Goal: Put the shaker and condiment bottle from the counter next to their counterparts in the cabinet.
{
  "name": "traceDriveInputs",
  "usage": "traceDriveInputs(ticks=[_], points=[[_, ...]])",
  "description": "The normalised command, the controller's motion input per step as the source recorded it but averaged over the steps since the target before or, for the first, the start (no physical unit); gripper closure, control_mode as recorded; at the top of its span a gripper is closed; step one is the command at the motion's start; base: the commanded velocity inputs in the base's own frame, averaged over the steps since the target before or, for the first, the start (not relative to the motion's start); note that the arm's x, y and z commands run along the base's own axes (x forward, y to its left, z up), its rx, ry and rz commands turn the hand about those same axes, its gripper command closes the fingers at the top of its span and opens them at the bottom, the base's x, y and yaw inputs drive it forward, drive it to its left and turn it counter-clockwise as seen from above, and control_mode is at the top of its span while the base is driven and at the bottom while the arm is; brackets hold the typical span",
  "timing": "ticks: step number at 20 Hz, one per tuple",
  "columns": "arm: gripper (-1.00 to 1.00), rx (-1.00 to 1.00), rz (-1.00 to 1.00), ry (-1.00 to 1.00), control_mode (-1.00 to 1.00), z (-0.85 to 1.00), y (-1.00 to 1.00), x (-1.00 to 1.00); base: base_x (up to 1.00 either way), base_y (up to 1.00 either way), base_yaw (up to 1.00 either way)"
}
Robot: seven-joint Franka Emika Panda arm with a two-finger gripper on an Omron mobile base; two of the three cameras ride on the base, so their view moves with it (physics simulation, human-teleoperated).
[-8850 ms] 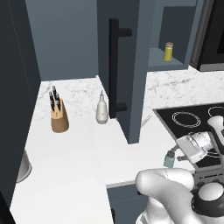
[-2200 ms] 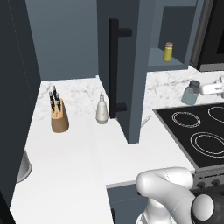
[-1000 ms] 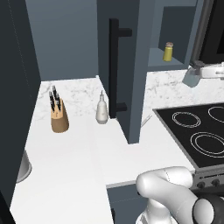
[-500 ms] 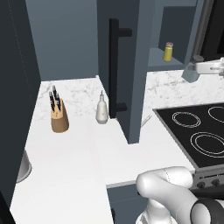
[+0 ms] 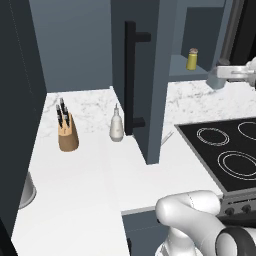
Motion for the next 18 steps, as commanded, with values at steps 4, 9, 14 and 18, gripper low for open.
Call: traceDriveInputs(ticks=[4,9,14,18], points=[[1.00,-0.03,-0.13,0.00,-1.00,0.00,0.04,0.28,0.00,0.00,0.00],[1.00,-0.04,-0.12,0.00,-1.00,0.00,0.00,0.33,0.00,0.00,0.00],[1.00,-0.04,-0.13,0.00,-1.00,0.00,0.00,0.44,0.00,0.00,0.00],[1.00,-0.04,-0.15,0.00,-1.00,0.00,0.00,0.42,0.00,0.00,0.00]])
